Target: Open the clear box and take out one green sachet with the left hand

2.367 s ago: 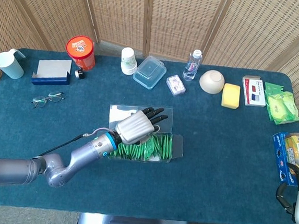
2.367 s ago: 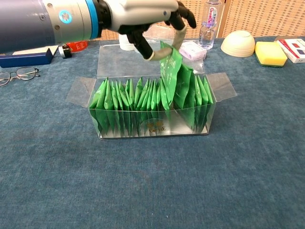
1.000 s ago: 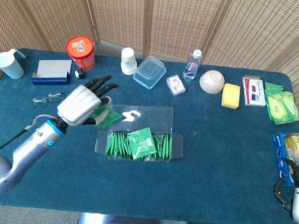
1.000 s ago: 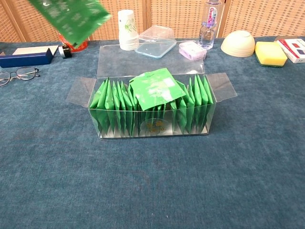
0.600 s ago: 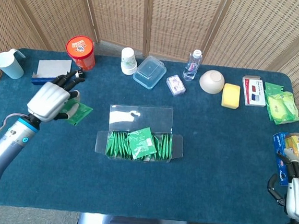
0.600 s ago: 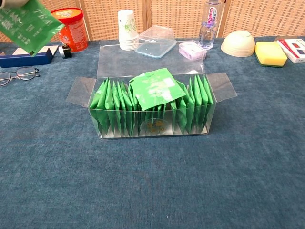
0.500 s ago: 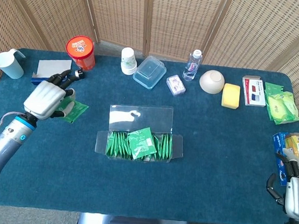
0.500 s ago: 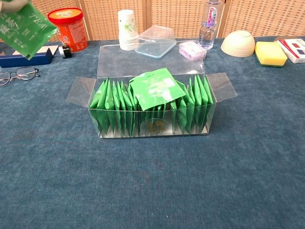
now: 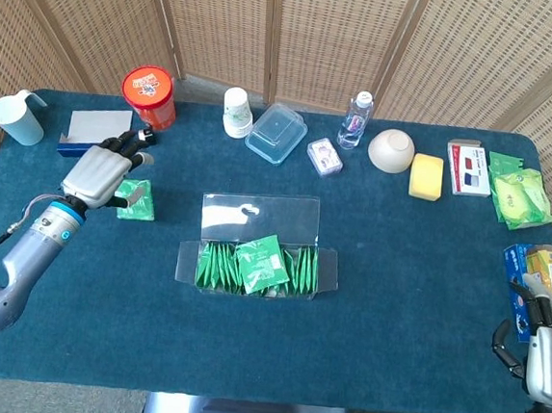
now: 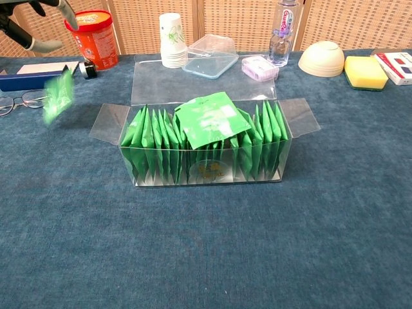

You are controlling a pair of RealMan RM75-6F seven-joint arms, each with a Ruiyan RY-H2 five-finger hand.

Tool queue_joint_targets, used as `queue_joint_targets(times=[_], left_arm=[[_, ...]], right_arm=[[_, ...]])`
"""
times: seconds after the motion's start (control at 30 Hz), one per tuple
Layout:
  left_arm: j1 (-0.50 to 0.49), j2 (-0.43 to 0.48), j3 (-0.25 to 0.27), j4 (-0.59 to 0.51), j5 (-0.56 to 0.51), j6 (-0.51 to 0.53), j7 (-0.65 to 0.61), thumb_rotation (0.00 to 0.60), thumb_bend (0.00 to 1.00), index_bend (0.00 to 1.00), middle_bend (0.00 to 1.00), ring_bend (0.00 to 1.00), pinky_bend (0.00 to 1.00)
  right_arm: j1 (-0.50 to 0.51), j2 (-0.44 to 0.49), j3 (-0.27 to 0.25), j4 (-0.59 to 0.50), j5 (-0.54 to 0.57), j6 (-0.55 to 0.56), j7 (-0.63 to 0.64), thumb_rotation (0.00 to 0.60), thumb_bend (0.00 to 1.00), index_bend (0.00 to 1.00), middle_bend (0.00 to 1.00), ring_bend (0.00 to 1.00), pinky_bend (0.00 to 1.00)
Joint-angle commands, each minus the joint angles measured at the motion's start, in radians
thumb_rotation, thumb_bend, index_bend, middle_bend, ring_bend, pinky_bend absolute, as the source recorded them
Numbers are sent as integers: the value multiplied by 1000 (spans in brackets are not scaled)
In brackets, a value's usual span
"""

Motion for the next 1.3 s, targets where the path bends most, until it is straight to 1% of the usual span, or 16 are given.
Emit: queue_joint_targets(times=[0.03, 0.17, 0.3, 0.43, 0.53, 0.73, 0.9, 1.1, 1.2, 1.3], left_arm=[[9, 10, -7, -31, 10, 18, -10, 470, 366, 221, 145, 0, 159], [45, 57, -10, -114, 41, 69, -42, 461, 363, 217, 145, 0, 158], [103, 121, 10, -213, 95, 138, -65, 458, 362, 219, 145, 0, 159], [183, 194, 50, -322, 153, 219, -70, 458, 362, 237, 145, 0, 159], [248, 238, 79, -388, 176, 280, -72, 456, 361, 240, 145, 0, 159], [391, 315, 150, -488, 226, 411, -72, 458, 362, 251, 145, 0, 159], [499, 343, 211, -536, 266, 496, -67, 458, 361, 265, 146, 0, 159], [605, 355, 263, -545, 281, 565, -68, 456, 362, 270, 146, 1, 158], [637, 362, 274, -549, 294, 588, -82, 458, 362, 272, 147, 2, 159], [654, 360, 266, -557, 295, 602, -87, 458, 361, 272, 147, 2, 159]], right_arm=[[2, 2, 1, 2, 3, -3, 3, 472, 664, 196, 172, 145, 233], [9, 1, 4, 9, 7, -12, 10, 471, 665, 196, 172, 145, 233], [20, 0, 12, 16, 11, -23, 15, 471, 665, 195, 172, 143, 233], [36, 3, 20, 21, 12, -38, 19, 471, 665, 196, 172, 142, 233], [48, 6, 24, 22, 11, -51, 17, 471, 665, 196, 171, 141, 233], [74, 19, 26, 18, 9, -83, 5, 470, 665, 196, 164, 130, 228], [89, 28, 23, 9, 1, -101, -4, 471, 665, 193, 148, 109, 218], [101, 36, 14, -6, -1, -122, -17, 469, 665, 196, 118, 64, 199], [108, 36, 12, -11, -11, -125, -20, 470, 665, 196, 114, 60, 198], [113, 31, 10, -12, -18, -124, -18, 469, 665, 196, 114, 60, 198]])
